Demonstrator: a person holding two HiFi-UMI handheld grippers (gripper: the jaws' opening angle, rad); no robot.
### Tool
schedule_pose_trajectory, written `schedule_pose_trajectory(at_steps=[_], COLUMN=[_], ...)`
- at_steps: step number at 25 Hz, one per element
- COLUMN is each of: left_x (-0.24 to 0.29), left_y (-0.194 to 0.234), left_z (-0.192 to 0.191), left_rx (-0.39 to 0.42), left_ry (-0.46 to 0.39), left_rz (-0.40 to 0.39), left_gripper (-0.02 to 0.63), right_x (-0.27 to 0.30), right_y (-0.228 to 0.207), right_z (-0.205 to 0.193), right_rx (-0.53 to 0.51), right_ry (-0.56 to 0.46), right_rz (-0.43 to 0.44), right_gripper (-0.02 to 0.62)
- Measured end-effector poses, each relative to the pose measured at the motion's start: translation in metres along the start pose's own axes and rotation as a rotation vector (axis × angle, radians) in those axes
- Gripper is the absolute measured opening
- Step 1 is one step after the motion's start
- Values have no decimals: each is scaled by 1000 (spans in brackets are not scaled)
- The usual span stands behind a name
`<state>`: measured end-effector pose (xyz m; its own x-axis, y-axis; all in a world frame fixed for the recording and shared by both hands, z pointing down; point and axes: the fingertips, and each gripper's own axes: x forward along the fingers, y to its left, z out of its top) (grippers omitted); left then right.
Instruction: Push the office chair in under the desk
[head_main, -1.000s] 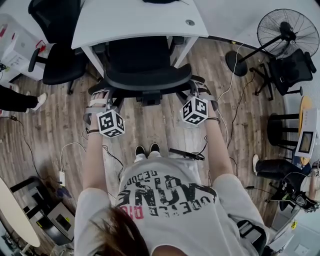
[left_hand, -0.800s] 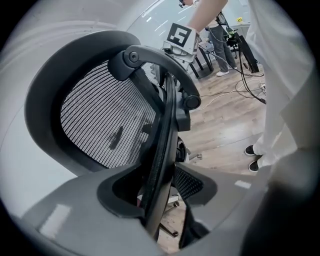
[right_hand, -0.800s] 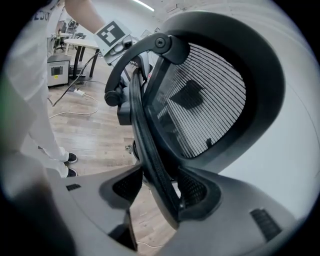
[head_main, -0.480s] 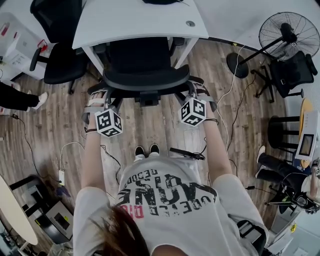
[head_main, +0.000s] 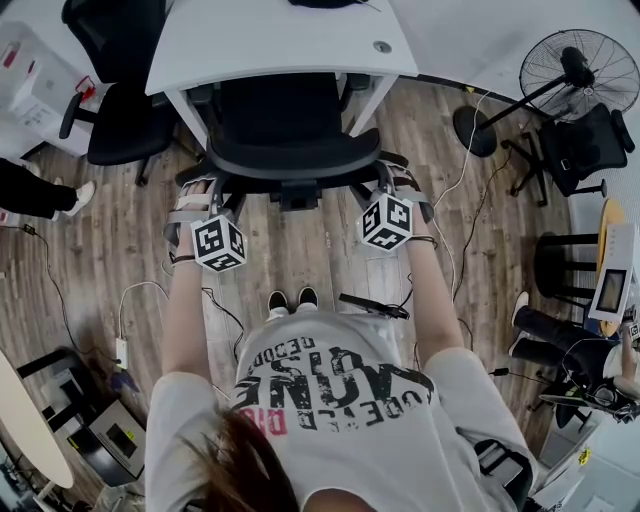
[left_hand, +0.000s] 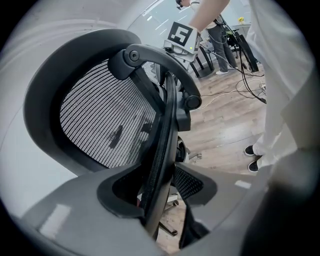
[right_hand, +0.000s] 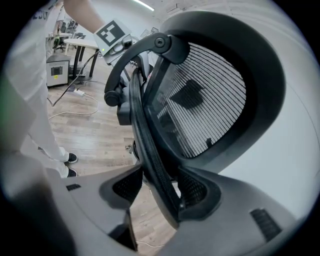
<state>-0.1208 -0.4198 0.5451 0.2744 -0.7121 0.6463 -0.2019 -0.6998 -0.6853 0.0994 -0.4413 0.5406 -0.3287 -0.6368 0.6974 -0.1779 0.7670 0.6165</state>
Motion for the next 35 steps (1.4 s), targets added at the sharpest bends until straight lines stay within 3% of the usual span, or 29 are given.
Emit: schedule_pose_trajectory(at_steps=[10,15,21,24,27,30,35], left_x=[-3,-8,-29,-43,-59,-71,-97], left_y=[-2,-1,6,10,18,27,53], left_z=[1,4,7,15,27,36,41], left_rx=[-12,-110,-239,-368,-548,-726,-1056], left_ry=[4,-29,-76,-134,-218,-308,-441], left_rz=[-9,-42,15,38,49,63,157], left_gripper=[202,202,200,176,123,63,18], right_x=[-3,-11,-41,-56,-69,-79,-102], right_y=[1,1,-6,-7,-10,-12,-20], right_z=[0,2,6,10,20,31,41], right_rx=[14,19,180,299,490,681,929], right_ry=[25,33,-28,-71,-157,-252,-359], right_rz=[3,-10,-88,-132,-163,-165,-187], right_gripper=[207,206,198,122,61,43,26])
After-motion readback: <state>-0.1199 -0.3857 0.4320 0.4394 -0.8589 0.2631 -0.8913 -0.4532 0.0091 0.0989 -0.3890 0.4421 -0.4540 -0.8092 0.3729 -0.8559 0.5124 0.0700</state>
